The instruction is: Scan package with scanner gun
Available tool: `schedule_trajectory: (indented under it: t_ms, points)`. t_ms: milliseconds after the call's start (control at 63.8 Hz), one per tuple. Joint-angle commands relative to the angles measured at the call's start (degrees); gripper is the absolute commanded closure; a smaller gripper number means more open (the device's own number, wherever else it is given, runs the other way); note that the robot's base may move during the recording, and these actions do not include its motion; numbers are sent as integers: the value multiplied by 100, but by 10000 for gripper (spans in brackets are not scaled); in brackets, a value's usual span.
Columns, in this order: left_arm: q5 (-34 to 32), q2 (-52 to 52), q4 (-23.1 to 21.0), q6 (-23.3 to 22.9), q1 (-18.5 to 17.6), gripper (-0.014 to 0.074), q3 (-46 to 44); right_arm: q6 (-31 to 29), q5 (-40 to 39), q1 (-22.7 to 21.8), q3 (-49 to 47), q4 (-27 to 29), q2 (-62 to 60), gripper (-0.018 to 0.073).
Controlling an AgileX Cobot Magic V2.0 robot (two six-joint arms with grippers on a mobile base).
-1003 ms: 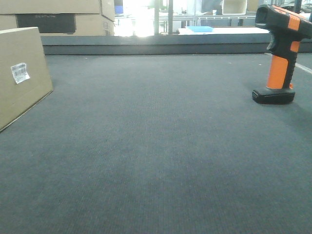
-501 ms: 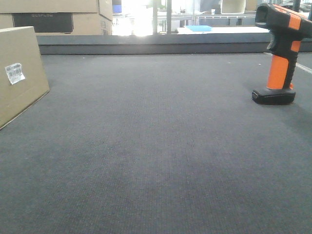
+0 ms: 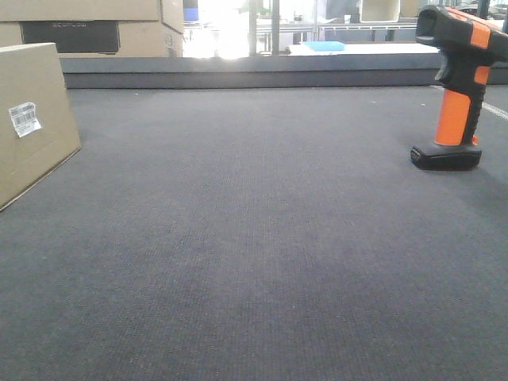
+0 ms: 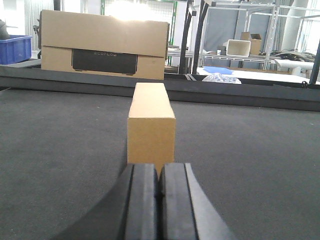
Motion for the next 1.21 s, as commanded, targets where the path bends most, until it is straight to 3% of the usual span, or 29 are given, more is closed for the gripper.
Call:
schedule_trajectory:
  t_ms: [0, 141, 235, 313, 439, 642, 768, 987, 1191]
  points:
    - [-93, -19, 31, 5, -19, 707, -31, -1, -138, -4, -17, 9, -7, 721]
    - [-223, -19, 92, 5, -19, 707, -31, -1, -138, -4, -17, 9, -7, 721]
    - [11, -19, 548, 5, -19, 707, -446, -1, -138, -4, -17, 9, -7, 721]
    - [575, -19, 838, 5, -19, 707, -1082, -1, -138, -4, -17, 9, -7, 721]
    - [1697, 316, 656, 5, -19, 707, -2140, -1, -138, -4, -17, 9, -7, 721]
    - [3172, 1833, 105, 5, -19, 707, -3665, -1, -138, -4, -17, 9, -7, 721]
    - [3765, 3020, 16, 5, -19, 707, -4394, -1, -138, -4, -17, 9, -7, 721]
    - [4371, 4859, 49, 5, -19, 707, -5495, -1, -138, -4, -17, 9, -7, 721]
    - [4487, 6233, 135, 5, -19, 707, -6368, -1, -138, -4, -17, 9, -7, 721]
